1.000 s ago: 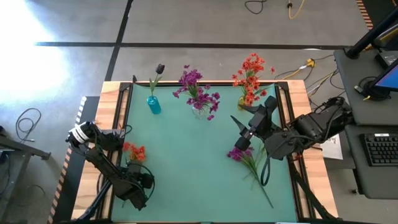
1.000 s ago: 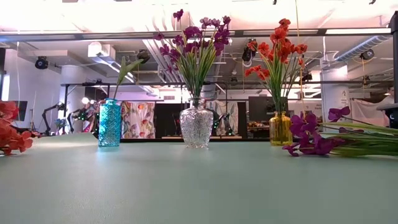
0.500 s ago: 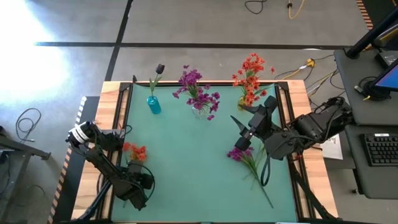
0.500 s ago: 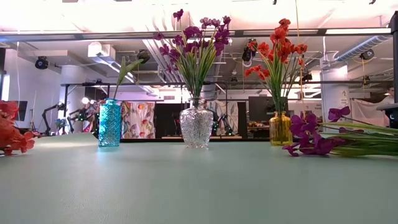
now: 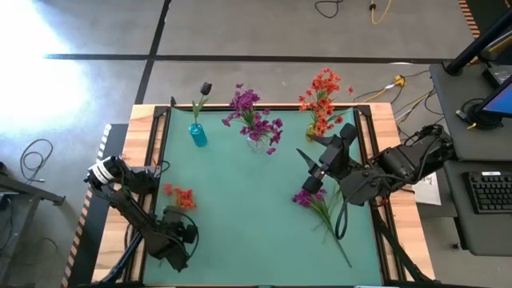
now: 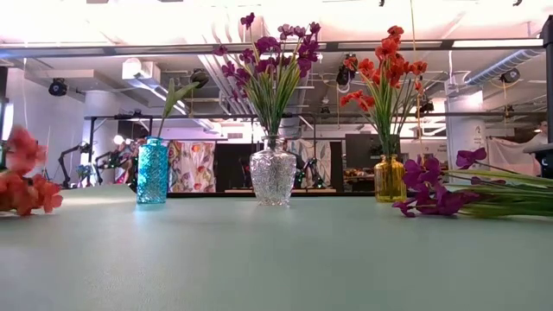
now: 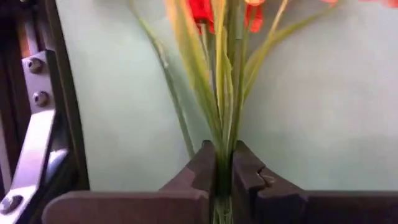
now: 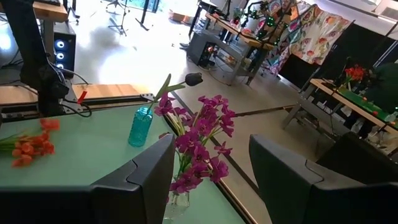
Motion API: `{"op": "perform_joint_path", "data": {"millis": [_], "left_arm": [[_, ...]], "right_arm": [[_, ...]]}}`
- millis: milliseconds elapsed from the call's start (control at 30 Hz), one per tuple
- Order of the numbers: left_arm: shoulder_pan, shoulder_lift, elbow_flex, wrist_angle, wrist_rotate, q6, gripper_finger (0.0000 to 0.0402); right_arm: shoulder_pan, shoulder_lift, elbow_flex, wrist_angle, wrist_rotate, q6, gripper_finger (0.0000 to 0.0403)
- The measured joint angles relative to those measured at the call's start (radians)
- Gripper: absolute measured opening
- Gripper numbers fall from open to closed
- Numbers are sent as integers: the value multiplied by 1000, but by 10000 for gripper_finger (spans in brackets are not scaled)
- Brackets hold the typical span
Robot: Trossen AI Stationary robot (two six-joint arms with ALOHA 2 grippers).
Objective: Sort flowers into vase by color
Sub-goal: Put the orange flowers into the blue flower vase
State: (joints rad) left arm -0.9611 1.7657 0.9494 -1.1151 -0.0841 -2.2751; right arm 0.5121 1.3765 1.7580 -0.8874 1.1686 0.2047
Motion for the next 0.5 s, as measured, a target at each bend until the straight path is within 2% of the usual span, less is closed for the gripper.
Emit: {"op": "perform_joint_path", "data": {"millis": [200,433,500], "left_arm": [[0,-17,61,-82,-10,8,2],[0,-44,142,-115,-127,103,0],[0,-52,168,-116,-177,132,0]], "right_arm": [[0,0,-1,-8,-1,0,201],[-15,0,-1,0,19,3,201],[-16,0,-1,11,75,3,201]]}}
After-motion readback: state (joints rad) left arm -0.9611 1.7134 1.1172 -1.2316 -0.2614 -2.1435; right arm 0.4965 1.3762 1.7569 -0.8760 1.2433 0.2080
